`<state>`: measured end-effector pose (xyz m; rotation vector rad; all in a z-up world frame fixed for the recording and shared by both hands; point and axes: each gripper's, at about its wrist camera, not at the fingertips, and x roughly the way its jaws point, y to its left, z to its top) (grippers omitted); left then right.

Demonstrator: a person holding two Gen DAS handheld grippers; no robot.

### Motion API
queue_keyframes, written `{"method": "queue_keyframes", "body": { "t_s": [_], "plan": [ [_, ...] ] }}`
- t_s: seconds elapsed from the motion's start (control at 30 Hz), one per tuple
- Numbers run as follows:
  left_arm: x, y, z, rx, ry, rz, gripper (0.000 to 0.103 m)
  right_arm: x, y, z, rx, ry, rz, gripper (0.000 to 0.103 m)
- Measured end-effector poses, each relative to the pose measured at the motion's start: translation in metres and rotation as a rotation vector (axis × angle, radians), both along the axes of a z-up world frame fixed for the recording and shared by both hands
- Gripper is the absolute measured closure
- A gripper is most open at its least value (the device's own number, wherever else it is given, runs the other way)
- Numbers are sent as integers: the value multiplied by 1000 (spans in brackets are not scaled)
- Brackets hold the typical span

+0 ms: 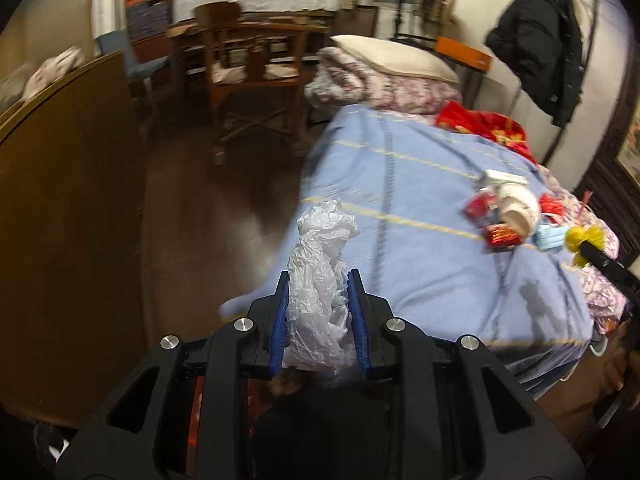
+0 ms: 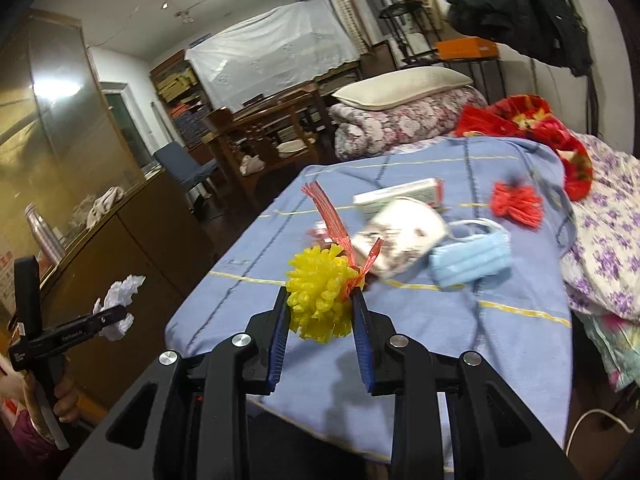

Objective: Collect trash
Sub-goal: 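Carry tissue and tassel to the wastebasket and open both tools over it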

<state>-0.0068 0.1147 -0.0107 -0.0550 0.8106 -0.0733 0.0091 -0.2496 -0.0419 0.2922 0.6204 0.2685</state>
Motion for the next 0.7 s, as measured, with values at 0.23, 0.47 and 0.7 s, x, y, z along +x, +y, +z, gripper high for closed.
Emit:
{"method": "queue_keyframes", "body": {
  "t_s": [0.23, 0.47, 0.7],
  "plan": [
    [-31, 73, -25, -48, 67, 139, 74, 4, 58, 8, -37, 4, 98, 73],
    [-55, 124, -51, -84, 113, 245, 73, 7, 124, 9, -87, 22, 219, 73],
    [-65, 159, -71, -122, 169, 319, 55, 9, 187, 7, -132, 46, 341, 73]
  ]
}}
